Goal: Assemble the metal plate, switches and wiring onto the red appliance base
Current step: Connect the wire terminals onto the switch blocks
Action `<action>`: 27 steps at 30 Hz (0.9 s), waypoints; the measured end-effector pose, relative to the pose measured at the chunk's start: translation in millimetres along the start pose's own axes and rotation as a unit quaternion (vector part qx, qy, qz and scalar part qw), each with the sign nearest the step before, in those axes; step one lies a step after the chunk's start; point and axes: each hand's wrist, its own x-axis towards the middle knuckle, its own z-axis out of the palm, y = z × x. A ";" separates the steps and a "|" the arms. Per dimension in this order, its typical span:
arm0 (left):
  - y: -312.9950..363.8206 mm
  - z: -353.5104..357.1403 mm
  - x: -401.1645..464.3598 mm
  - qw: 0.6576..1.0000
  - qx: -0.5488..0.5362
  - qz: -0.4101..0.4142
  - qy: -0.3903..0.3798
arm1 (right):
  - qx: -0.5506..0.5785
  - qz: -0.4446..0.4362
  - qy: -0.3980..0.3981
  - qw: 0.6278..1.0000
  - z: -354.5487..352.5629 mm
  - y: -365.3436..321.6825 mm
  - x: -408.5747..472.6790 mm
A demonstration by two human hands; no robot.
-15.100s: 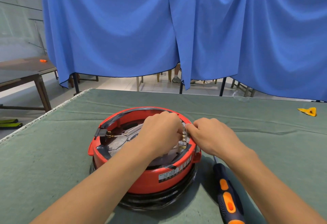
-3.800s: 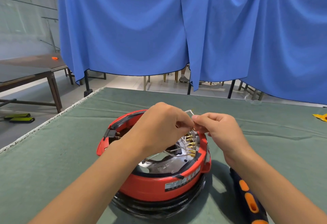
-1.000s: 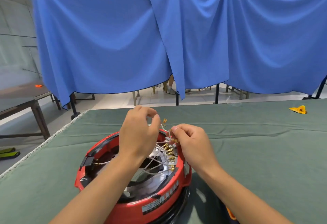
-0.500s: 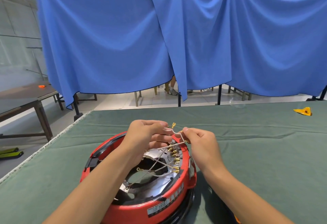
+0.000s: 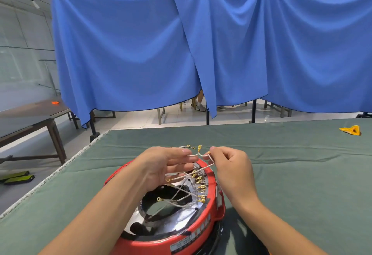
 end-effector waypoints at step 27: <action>-1.5 -13.0 22.0 0.972 0.214 -0.048 -0.080 | -0.108 -0.005 -0.117 0.987 5.3 16.6 0.4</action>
